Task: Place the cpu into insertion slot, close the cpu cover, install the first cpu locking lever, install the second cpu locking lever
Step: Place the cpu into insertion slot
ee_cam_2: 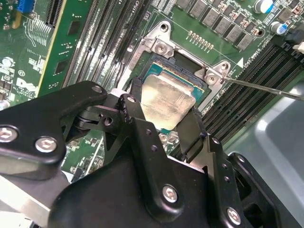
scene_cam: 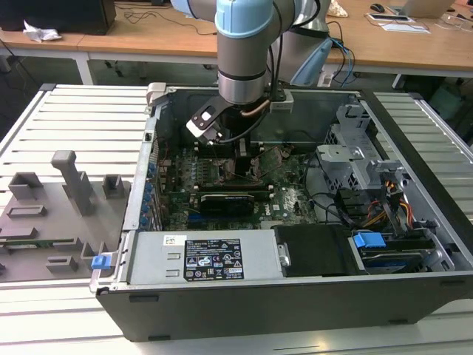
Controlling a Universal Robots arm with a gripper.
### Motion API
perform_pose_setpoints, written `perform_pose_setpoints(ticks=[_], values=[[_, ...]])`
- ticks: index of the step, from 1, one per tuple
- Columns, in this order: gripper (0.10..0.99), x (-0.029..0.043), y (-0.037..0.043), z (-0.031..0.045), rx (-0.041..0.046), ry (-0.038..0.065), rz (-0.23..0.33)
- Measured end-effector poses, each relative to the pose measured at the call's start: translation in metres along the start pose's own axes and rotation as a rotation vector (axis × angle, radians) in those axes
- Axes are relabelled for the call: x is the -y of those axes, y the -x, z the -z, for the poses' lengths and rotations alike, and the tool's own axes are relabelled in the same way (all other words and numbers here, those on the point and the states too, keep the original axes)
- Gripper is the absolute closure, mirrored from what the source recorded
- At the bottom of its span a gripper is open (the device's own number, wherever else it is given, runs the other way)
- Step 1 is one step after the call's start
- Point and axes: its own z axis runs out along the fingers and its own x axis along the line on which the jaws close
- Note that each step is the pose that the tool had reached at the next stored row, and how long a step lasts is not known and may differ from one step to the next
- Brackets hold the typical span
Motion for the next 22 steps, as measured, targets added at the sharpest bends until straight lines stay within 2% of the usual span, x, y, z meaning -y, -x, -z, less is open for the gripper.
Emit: perform_pose_setpoints(ticks=[8,9,10,13,17,20,22], values=[[0.545,0.0003,-0.0004,-0.0044,0.0001,0.0,0.0],[0.537,0.0004,-0.0004,-0.0044,0.0002,0.0,0.0],[0.471,0.0004,-0.0004,-0.0045,0.0001,0.0,0.0],[0.471,0.0004,-0.0005,-0.0046,-0.0006,0.0,0.0],[0.471,0.0001,-0.0005,0.0012,-0.0008,0.0,0.0],[0.49,-0.0002,-0.0006,0.0068,-0.0007,0.0,0.0],[0.616,-0.0003,-0.0006,0.0074,-0.0008,0.0,0.0]])
